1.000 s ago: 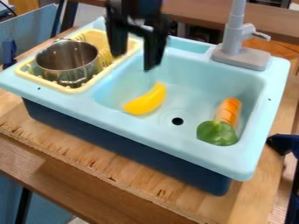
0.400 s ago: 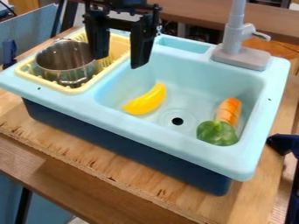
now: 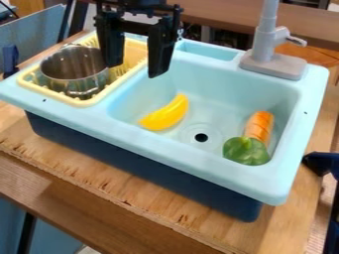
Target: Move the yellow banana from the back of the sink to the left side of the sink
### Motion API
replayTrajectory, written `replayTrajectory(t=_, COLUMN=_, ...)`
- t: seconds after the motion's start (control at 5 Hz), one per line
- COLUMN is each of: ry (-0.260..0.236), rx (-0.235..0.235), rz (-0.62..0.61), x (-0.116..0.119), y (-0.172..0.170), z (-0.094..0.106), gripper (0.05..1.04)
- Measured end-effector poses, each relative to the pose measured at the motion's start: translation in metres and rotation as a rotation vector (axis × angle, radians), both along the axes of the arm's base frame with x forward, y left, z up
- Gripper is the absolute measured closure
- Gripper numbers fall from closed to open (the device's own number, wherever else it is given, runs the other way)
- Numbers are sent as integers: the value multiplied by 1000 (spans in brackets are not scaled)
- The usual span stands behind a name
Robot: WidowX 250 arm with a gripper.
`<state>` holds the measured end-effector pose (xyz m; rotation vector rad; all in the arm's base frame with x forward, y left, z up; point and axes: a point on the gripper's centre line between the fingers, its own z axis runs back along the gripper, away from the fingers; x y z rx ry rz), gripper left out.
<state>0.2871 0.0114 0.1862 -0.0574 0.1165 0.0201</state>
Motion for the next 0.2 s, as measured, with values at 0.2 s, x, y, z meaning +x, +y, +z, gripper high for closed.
replayTrajectory(t=0.2, ry=0, rx=0, rz=1, x=0, y=0, z=0, gripper=84)
